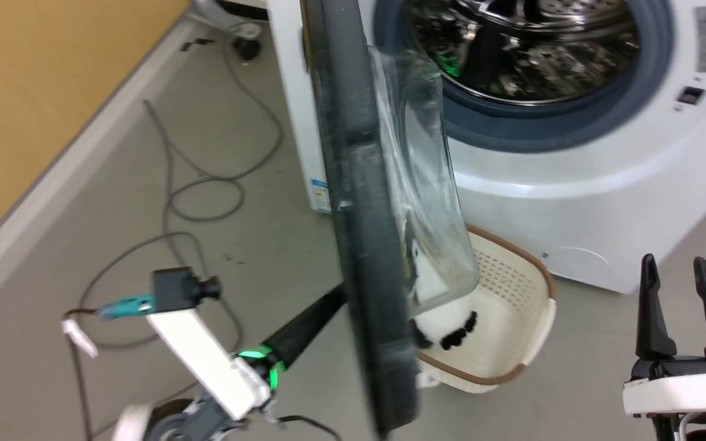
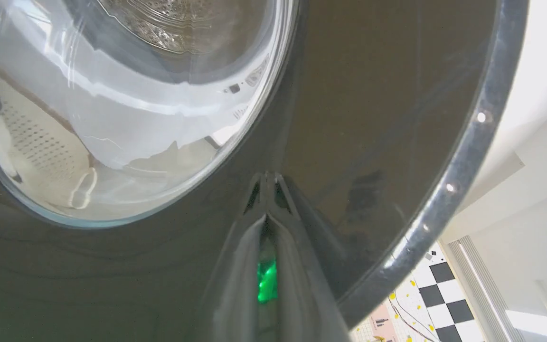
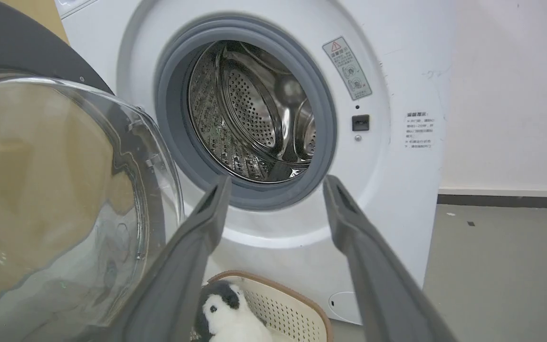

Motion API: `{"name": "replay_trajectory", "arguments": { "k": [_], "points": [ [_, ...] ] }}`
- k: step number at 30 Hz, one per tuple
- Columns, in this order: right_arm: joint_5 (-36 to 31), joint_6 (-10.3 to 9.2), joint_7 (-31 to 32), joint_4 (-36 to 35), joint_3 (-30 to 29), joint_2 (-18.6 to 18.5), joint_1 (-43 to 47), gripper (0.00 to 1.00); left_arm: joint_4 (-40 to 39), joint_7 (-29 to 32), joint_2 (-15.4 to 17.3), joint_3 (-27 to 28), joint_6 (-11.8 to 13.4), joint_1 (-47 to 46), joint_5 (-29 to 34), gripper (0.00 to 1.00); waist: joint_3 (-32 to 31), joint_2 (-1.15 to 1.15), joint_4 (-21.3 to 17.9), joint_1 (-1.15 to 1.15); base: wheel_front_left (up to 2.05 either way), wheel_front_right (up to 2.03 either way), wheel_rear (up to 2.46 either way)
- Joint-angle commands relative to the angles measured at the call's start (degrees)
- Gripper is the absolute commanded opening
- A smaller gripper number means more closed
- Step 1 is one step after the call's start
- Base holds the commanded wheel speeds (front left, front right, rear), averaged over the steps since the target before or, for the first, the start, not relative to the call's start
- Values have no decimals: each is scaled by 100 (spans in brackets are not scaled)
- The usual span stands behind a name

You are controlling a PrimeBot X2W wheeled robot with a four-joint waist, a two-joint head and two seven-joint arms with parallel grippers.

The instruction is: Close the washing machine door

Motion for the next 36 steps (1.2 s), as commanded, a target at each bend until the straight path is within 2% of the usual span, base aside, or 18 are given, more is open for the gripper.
{"name": "replay_trajectory", "arguments": {
  "k": [1, 10, 18, 22, 25, 28, 30, 32, 36],
  "points": [
    [29, 5, -26, 2, -1, 12, -83, 100, 13, -128, -38, -162, -27, -151, 27, 0, 33, 0, -214, 0, 0, 0, 0],
    [48, 5, -26, 0, -10, 12, -165, 100, 625, -1089, -55, -1452, -27, -826, 282, 0, 165, 0, -881, 0, 0, 0, 0],
    [82, 5, -26, 18, -7, 12, -137, 100, 1174, -1878, 107, -2388, -27, -1265, 252, 0, 95, 0, -1128, 0, 0, 0, 0],
    [96, 5, -26, -21, -44, 12, -86, 100, 1139, -2301, 408, -2617, -27, -1304, 187, 0, 1, 0, -1121, 0, 0, 0, 0],
    [88, 5, -26, -55, -37, 12, -57, 100, 992, -2776, 739, -2754, -27, -1373, 396, 0, -90, 0, -1087, 0, 0, 0, 0],
    [102, 5, -26, -127, 17, 12, -55, 100, 975, -3503, 1209, -2864, -27, -1450, 1002, 0, -194, 0, -1040, 0, 0, 0, 0],
    [72, 5, -26, -180, 28, 12, -75, 100, 1348, -4094, 1587, -2857, -26, -1512, 1802, 0, -272, 0, -999, 0, 0, 0, 0],
    [38, 5, -26, -245, -32, 12, -131, 100, 1754, -4724, 1744, -2698, 250, -1569, 2501, 0, -342, 0, -958, 0, 0, 0, 0],
    [-44, 5, -26, -462, -197, 12, -348, 100, 2072, -5154, 1896, -2276, 1277, -1620, 3695, 0, -452, 0, -866, 0, 0, 0, 0]
  ]
}}
